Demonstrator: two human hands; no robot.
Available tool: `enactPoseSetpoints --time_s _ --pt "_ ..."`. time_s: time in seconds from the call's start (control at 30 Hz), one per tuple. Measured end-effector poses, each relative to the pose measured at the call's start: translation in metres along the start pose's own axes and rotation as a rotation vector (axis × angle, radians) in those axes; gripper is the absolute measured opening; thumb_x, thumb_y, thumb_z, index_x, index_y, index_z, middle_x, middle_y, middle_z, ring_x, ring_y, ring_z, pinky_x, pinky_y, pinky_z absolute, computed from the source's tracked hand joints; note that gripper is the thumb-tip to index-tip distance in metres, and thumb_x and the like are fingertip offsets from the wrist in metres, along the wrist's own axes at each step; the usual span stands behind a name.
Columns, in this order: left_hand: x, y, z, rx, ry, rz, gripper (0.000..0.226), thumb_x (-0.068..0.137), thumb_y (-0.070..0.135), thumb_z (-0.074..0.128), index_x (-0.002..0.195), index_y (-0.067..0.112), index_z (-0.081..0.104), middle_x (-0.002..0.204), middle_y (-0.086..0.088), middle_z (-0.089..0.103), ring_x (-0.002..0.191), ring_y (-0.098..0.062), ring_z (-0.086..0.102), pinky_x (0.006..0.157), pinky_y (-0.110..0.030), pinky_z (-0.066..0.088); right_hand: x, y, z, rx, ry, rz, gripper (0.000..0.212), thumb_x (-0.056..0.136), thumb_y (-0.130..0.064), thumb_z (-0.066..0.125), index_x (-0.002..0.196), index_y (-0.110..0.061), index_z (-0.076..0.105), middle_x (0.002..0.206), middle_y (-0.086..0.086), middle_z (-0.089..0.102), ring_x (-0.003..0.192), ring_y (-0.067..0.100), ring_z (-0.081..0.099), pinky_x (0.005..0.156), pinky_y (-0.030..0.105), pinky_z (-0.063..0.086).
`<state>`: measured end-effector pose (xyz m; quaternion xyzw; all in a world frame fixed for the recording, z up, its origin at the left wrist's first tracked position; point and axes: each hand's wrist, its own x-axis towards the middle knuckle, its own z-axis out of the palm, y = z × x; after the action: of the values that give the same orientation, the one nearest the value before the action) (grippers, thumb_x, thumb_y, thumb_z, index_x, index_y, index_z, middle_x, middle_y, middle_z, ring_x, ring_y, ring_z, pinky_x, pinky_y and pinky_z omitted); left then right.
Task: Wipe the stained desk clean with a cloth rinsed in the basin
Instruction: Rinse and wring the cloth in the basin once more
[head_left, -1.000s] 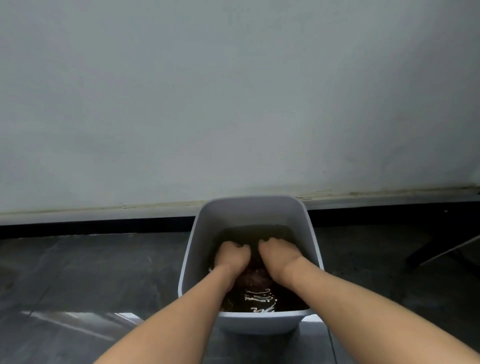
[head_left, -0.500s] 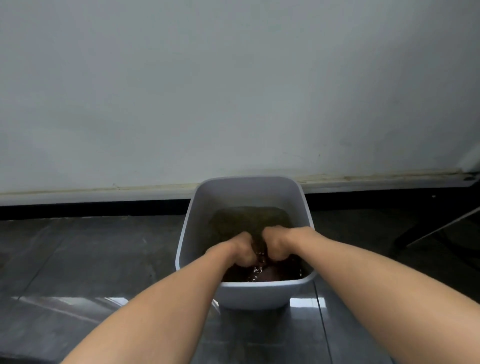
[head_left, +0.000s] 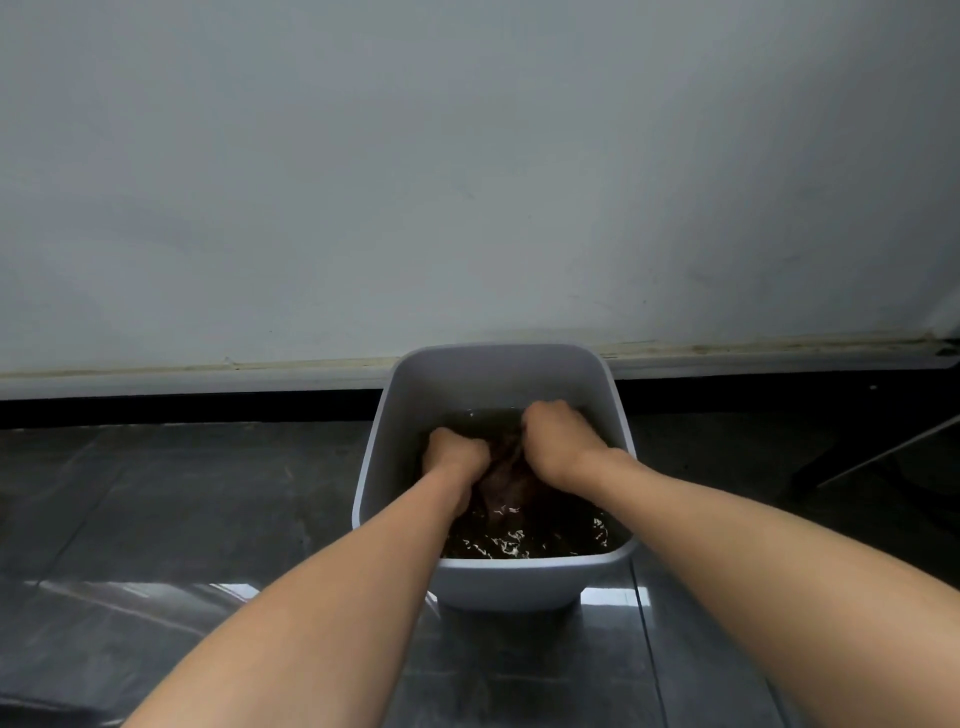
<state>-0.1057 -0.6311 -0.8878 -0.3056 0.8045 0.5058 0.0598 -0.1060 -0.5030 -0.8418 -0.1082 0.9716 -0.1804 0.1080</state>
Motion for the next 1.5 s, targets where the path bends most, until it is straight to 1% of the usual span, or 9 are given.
enactPoseSetpoints --time_s 0.2,0.37,0.6,0.77,0.93,1.07,1.27,1.4,1.5 --pt "-0.021 0.034 -0.01 -0.252 -0.25 0.274 0.026 0.088 -0.001 0.05 0.074 0.013 0.068 0.059 -0.005 0.061 0.053 -0.016 0.056 0.048 -0.023 0.043 0.015 -0.008 -0.029 0.383 0.251 0.038 0.028 0.102 -0.014 0.043 0.087 -0.01 0.066 0.089 0.01 0.068 0.088 0.029 0.064 0.072 0.032 0.048" --pt "-0.009 0.05 -0.03 0.048 -0.259 0.558 0.009 0.09 0.016 0.07 0.093 0.007 0.068 0.086 -0.018 0.073 0.072 -0.021 0.065 0.072 -0.043 0.057 0.019 -0.005 -0.048 0.416 0.281 0.063 0.027 0.107 -0.023 0.037 0.105 -0.008 0.06 0.105 0.011 0.059 0.093 0.026 0.058 0.073 0.032 0.041" --pt "-0.008 0.069 -0.053 0.438 -0.466 0.659 0.024 0.088 0.025 0.075 0.086 0.004 0.066 0.077 -0.003 0.068 0.073 -0.015 0.061 0.073 -0.032 0.049 0.014 0.002 -0.053 0.51 0.36 -0.001 0.026 0.108 -0.02 0.035 0.094 -0.009 0.054 0.084 0.004 0.055 0.072 0.014 0.047 0.058 0.03 0.035" --pt "-0.007 0.06 -0.057 0.129 -0.361 0.554 0.008 0.1 0.015 0.057 0.093 0.012 0.058 0.089 -0.005 0.066 0.087 -0.019 0.062 0.083 -0.039 0.053 0.011 0.009 -0.062 0.49 0.328 -0.06 0.028 0.109 -0.023 0.03 0.092 -0.008 0.046 0.075 0.002 0.046 0.066 0.014 0.039 0.054 0.03 0.029" --pt "-0.001 0.067 -0.052 0.171 -0.25 0.575 0.015 0.104 0.015 0.043 0.114 0.015 0.055 0.103 -0.005 0.062 0.094 -0.015 0.06 0.075 -0.027 0.049 0.015 0.008 -0.061 0.354 0.14 -0.108 0.029 0.106 -0.041 0.038 0.111 -0.013 0.043 0.088 0.002 0.055 0.081 0.02 0.054 0.061 0.033 0.036" --pt "0.01 0.052 -0.051 0.468 -0.427 0.576 0.048 0.086 0.02 0.07 0.13 0.016 0.05 0.116 0.0 0.063 0.106 -0.014 0.062 0.092 -0.03 0.052 0.012 0.013 -0.055 -0.034 -0.137 -0.255 0.073 0.089 -0.033 0.071 0.149 -0.025 0.031 0.123 0.011 0.05 0.111 0.028 0.056 0.089 0.032 0.047" --pt "0.016 0.032 -0.036 0.922 -0.616 0.586 0.079 0.074 0.039 0.084 0.141 0.023 0.045 0.131 0.005 0.056 0.121 -0.018 0.055 0.104 -0.032 0.043 0.011 0.007 -0.02 -0.514 -0.313 -0.225 0.059 0.093 -0.038 0.067 0.142 -0.012 0.047 0.143 0.017 0.027 0.127 0.038 0.046 0.105 0.044 0.045" --pt "0.03 0.004 -0.014 0.945 -0.49 0.629 0.043 0.085 0.025 0.069 0.126 0.024 0.056 0.13 -0.006 0.062 0.12 -0.027 0.058 0.099 -0.035 0.048 0.019 0.014 -0.002 -0.645 -0.403 -0.211 0.062 0.096 -0.051 0.057 0.146 -0.017 0.043 0.161 0.013 0.008 0.139 0.037 0.032 0.109 0.051 0.04" --pt "0.04 -0.008 -0.002 1.002 -0.53 0.578 0.046 0.092 0.016 0.059 0.137 0.019 0.05 0.142 -0.011 0.054 0.131 -0.029 0.051 0.109 -0.036 0.041 0.031 0.013 0.011 -0.627 -0.523 -0.178 0.053 0.102 -0.034 0.052 0.15 -0.016 0.04 0.166 0.011 0.003 0.143 0.038 0.03 0.114 0.052 0.035"
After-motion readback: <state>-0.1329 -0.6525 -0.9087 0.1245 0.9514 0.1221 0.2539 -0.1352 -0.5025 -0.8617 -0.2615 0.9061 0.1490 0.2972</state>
